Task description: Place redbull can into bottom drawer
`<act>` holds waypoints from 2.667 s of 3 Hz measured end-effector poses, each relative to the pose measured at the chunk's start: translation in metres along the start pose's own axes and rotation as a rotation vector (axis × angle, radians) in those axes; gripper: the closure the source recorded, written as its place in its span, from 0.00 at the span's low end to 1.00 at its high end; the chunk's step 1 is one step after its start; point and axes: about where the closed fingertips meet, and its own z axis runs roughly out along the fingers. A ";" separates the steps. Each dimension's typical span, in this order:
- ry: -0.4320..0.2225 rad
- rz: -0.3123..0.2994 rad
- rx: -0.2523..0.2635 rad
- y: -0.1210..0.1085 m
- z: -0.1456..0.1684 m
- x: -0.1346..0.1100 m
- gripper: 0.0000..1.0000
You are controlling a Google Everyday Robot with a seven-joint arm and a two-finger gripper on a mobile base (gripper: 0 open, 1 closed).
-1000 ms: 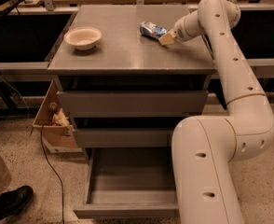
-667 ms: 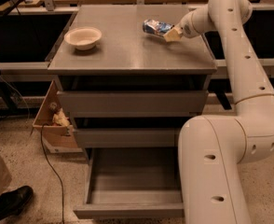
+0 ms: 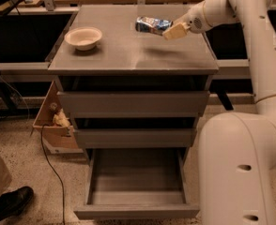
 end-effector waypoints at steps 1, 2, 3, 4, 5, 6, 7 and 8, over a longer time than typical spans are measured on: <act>-0.014 -0.018 -0.114 0.039 -0.014 -0.004 1.00; -0.046 -0.030 -0.207 0.085 -0.039 -0.014 1.00; -0.084 -0.016 -0.261 0.132 -0.065 -0.022 1.00; -0.068 0.015 -0.317 0.176 -0.066 -0.012 1.00; -0.033 0.031 -0.362 0.196 -0.051 0.005 1.00; -0.033 0.031 -0.362 0.196 -0.051 0.005 1.00; -0.006 0.013 -0.365 0.205 -0.051 0.016 1.00; 0.037 -0.038 -0.386 0.229 -0.056 0.035 1.00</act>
Offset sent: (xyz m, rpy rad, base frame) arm -0.1914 0.0662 0.0050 0.1109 0.1398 0.3121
